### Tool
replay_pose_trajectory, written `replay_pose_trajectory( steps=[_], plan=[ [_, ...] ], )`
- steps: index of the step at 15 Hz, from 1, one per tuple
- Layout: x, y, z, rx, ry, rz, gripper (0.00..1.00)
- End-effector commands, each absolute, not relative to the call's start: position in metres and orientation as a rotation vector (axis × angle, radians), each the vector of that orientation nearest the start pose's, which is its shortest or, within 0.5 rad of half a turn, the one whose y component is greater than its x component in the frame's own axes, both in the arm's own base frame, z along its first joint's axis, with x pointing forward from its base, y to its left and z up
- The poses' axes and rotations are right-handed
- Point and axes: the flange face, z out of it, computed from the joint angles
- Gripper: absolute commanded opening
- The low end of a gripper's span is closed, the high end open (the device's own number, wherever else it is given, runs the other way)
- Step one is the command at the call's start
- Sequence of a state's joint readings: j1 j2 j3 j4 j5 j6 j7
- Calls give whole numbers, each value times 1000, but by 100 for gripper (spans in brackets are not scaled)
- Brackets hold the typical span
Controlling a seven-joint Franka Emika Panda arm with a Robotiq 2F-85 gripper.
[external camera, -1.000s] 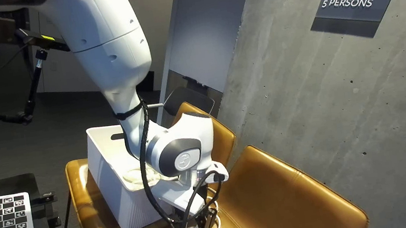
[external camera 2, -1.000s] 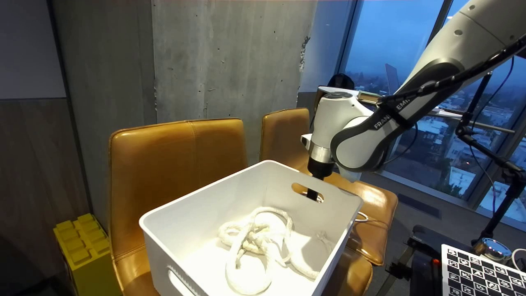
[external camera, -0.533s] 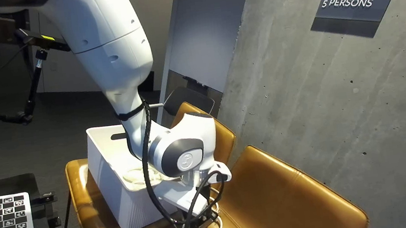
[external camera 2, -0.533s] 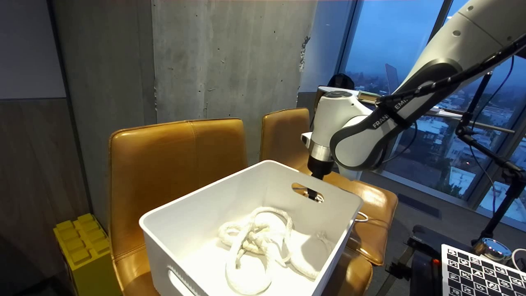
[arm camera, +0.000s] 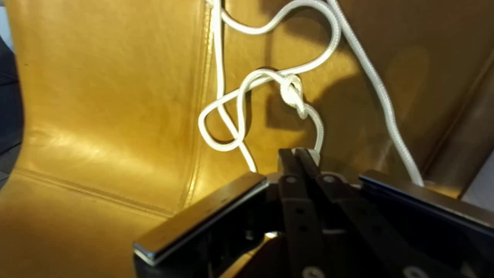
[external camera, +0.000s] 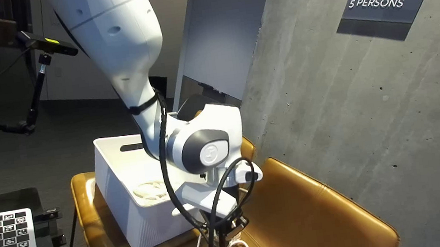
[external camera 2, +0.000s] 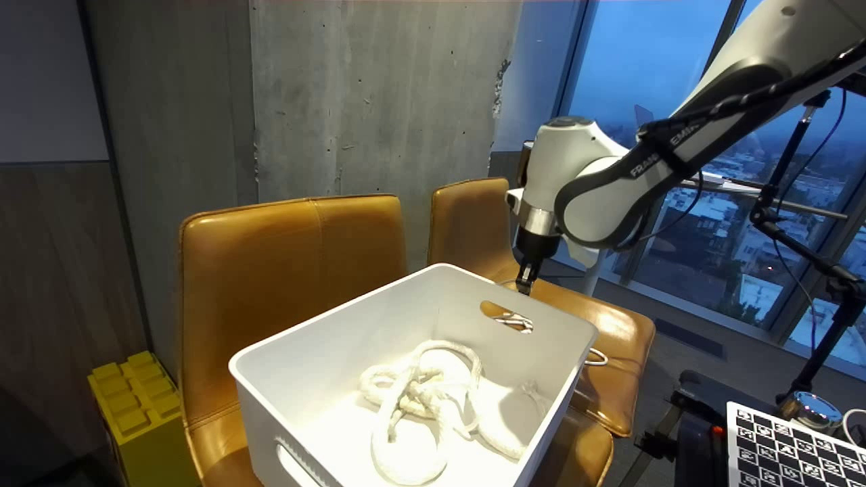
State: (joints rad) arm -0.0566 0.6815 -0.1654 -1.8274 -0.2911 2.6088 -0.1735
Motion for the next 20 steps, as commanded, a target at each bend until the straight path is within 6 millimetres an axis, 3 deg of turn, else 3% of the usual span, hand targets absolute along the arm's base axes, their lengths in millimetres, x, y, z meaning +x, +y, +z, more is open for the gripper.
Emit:
replay_pose_trajectory(
  steps=[1, 8, 11, 13, 16, 18, 20],
  plan=[
    [626, -128, 259, -3430, -415, -135, 1],
    [619, -101, 444, -3419, -387, -434, 1],
    [606, -66, 518, -3401, -410, -516, 1],
    [594, -30, 561, -3390, -458, -561, 1],
    [572, 42, 606, -3374, -548, -610, 1],
    [562, 80, 609, -3363, -601, -621, 1],
    [556, 105, 597, -3357, -650, -614, 1]
  ],
)
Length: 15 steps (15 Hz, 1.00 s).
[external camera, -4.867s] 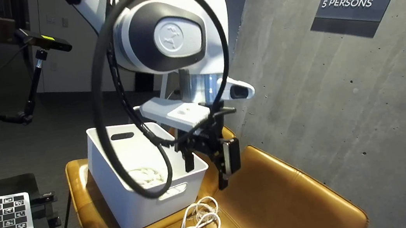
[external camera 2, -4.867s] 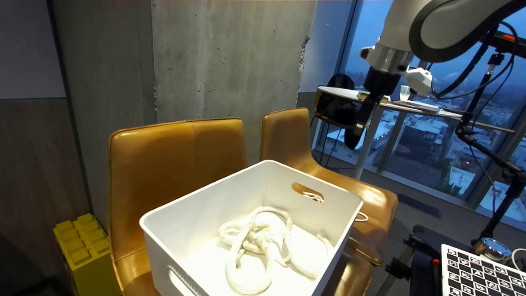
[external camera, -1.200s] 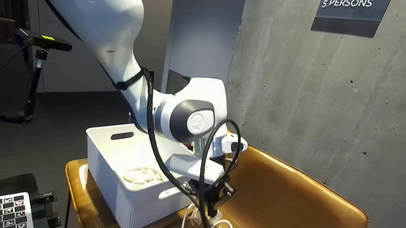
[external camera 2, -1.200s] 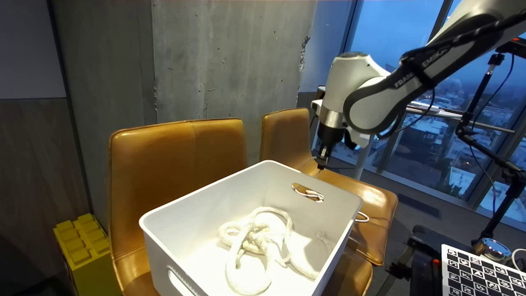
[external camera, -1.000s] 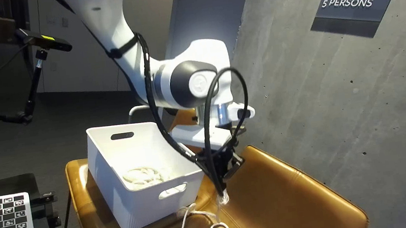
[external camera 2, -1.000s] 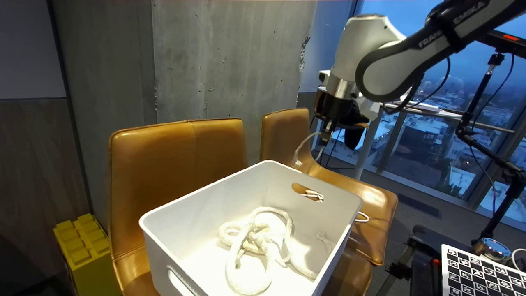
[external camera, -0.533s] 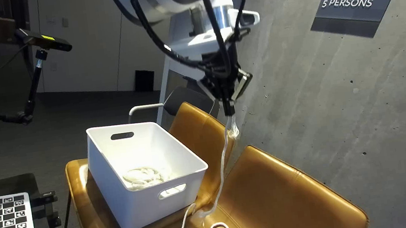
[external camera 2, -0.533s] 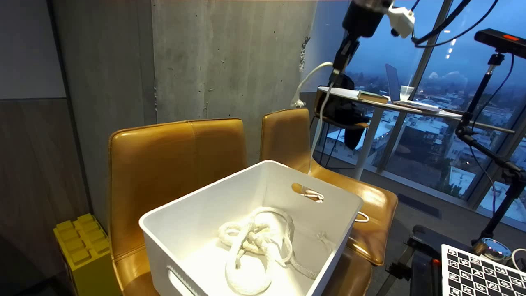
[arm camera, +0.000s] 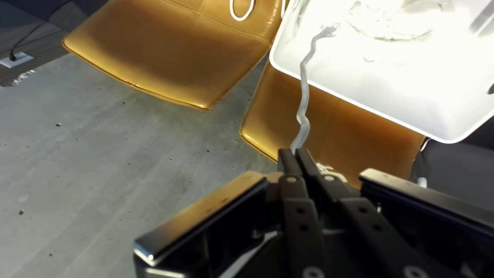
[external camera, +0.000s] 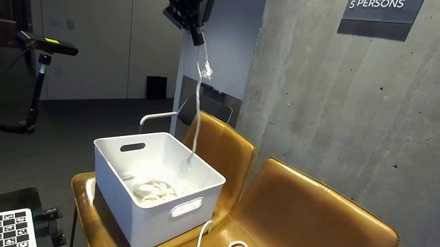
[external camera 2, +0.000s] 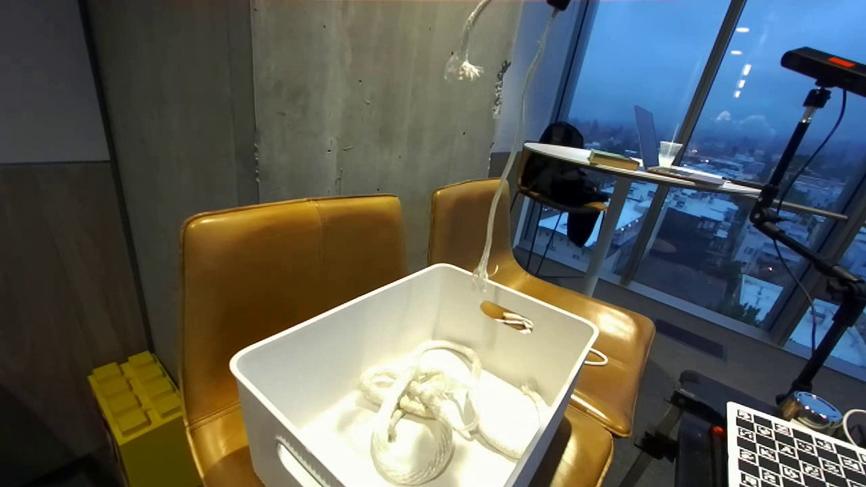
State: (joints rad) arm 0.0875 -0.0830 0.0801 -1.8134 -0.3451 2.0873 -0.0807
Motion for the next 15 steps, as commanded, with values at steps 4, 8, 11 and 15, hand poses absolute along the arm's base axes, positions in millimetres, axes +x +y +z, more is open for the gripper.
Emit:
replay_pose_trajectory(
  steps=[4, 8, 11, 15],
  plan=[
    [552, 112, 543, -3396, -683, -492, 1],
    [546, 96, 488, -3414, -649, -344, 43],
    [545, 72, 461, -3423, -610, -259, 65],
    [553, 3, 425, -3450, -471, -201, 95]
  ],
)
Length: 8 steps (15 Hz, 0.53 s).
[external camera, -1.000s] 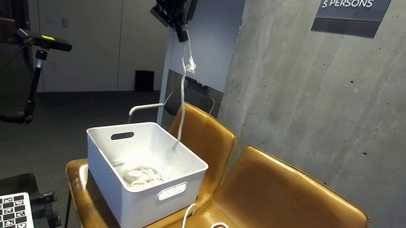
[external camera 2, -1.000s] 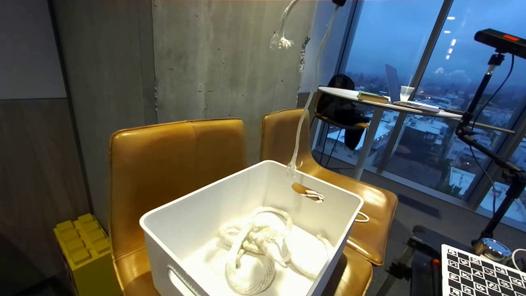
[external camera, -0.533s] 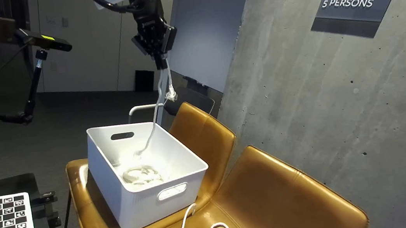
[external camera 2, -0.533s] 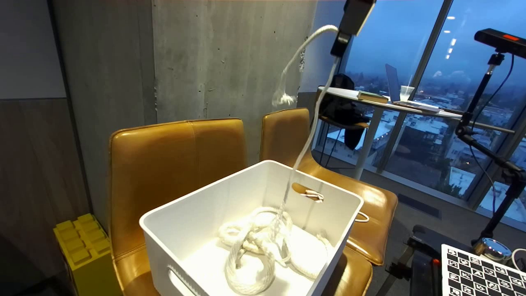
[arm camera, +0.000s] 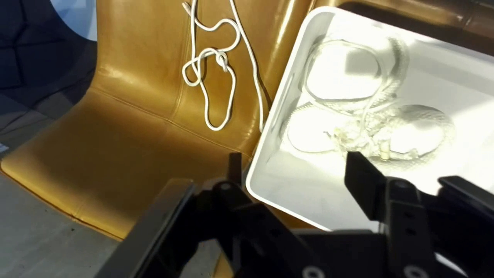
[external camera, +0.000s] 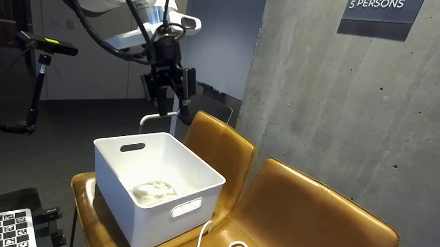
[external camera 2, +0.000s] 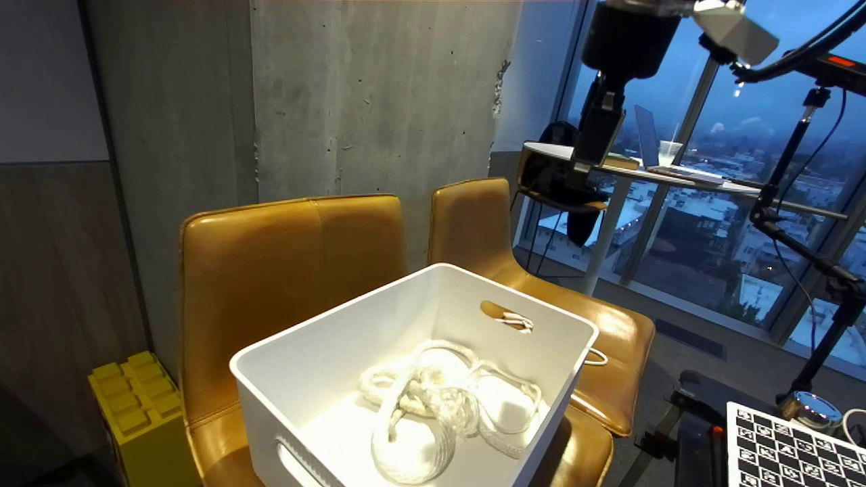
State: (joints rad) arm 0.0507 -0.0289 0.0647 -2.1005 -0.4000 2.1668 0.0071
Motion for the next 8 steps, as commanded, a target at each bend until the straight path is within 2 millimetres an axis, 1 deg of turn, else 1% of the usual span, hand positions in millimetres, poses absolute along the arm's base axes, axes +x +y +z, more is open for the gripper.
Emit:
replay_pose_trajectory(
  steps=[1, 3, 4, 5, 6, 8],
  plan=[
    [557, -22, 416, -3447, -420, -190, 99],
    [562, -63, 402, -3435, -315, -175, 100],
    [565, -85, 392, -3422, -267, -170, 100],
    [565, -101, 385, -3410, -223, -160, 100],
    [567, -121, 372, -3385, -175, -150, 100],
    [569, -147, 353, -3336, -82, -143, 100]
  ],
)
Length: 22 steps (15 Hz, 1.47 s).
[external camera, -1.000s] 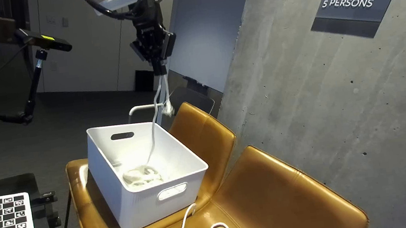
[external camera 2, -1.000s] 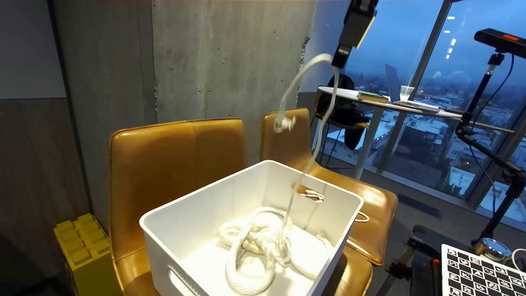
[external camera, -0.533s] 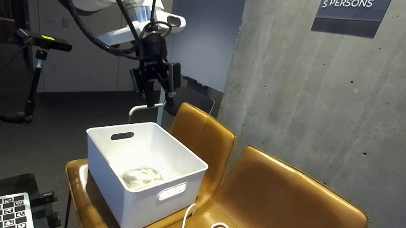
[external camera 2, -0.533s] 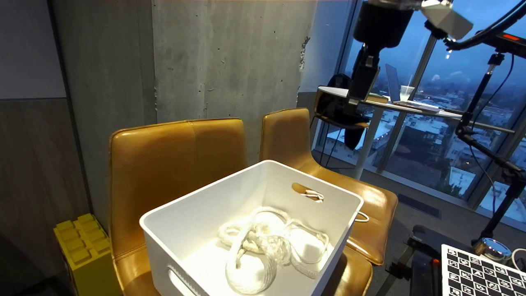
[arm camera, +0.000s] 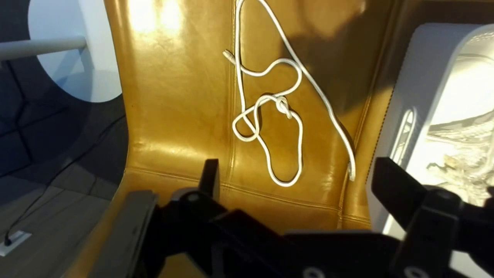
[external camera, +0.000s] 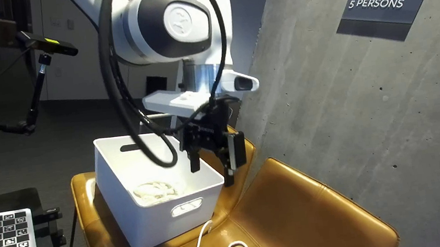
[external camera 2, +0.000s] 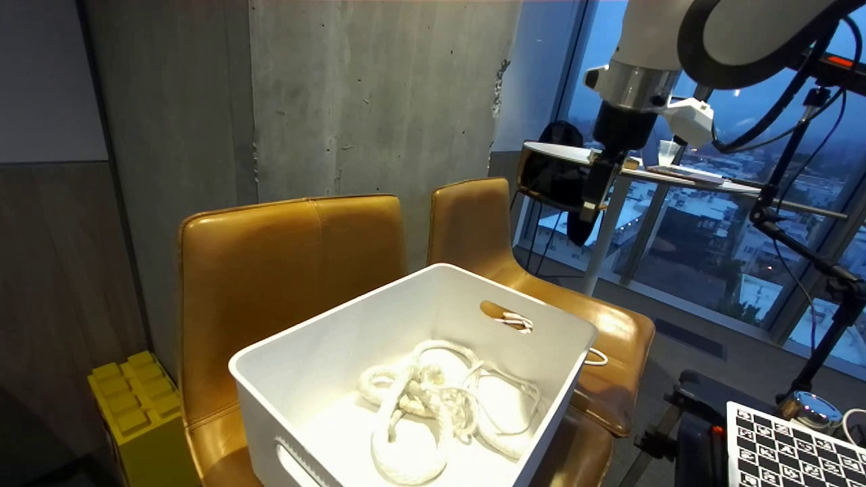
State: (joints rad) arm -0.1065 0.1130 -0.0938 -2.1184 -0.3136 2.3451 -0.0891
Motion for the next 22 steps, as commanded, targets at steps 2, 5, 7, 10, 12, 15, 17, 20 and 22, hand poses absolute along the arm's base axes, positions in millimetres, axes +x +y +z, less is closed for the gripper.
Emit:
replay_pose_trajectory(
  steps=[2, 5, 7, 10, 12, 15, 17, 20, 22],
  plan=[
    [575, -169, 332, -3296, 6, -151, 100],
    [584, -192, 296, -3260, 134, -133, 100],
    [588, -200, 266, -3248, 185, -99, 100],
    [593, -203, 225, -3225, 255, -40, 100],
    [597, -204, 200, -3226, 269, 7, 100],
    [606, -213, 167, -3240, 283, 60, 100],
    [612, -220, 147, -3251, 289, 85, 100],
    [622, -228, 123, -3265, 306, 105, 100],
    [630, -233, 112, -3281, 312, 106, 100]
  ],
)
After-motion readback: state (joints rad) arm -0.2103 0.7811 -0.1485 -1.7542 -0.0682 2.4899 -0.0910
